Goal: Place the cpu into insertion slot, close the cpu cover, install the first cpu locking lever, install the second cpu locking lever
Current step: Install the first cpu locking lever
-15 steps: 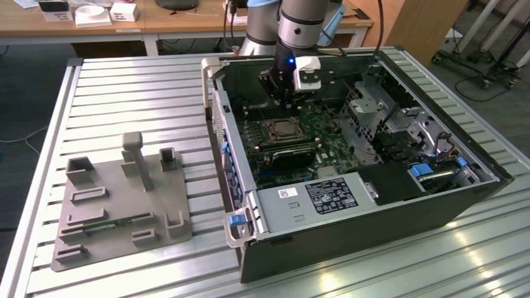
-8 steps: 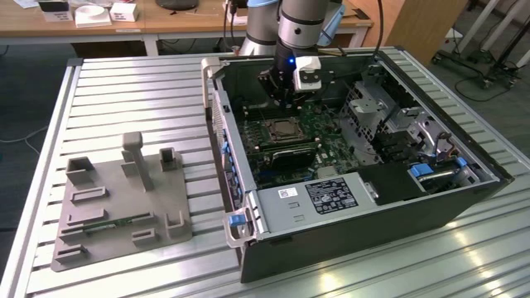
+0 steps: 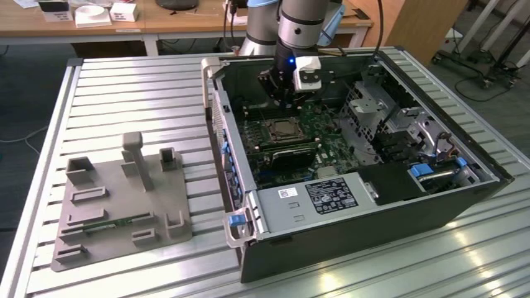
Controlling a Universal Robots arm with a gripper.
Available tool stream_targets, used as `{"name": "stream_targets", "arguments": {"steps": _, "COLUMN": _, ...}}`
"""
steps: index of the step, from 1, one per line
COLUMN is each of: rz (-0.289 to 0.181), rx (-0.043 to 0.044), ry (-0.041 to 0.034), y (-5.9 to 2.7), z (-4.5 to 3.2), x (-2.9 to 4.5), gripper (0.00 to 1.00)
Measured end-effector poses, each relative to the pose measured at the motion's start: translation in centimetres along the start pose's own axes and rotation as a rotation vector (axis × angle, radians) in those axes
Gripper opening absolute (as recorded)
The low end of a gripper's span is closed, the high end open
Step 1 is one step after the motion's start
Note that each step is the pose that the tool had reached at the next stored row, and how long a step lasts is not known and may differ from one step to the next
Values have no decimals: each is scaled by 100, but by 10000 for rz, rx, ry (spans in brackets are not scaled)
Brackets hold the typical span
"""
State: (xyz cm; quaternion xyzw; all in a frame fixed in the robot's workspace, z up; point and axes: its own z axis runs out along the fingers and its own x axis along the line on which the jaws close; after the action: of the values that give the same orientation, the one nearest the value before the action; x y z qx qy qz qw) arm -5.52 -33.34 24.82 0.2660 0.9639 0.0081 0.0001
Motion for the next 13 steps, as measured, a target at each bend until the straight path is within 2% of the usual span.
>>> {"name": "stream_targets", "arguments": {"steps": 9, "rz": -1491, "rx": 7, "ry": 23, "y": 0, "z": 6, "x": 0, "gripper": 10}}
{"name": "stream_targets", "arguments": {"steps": 13, "rz": -1685, "rx": -21, "ry": 40, "y": 0, "z": -3, "x": 0, "gripper": 10}}
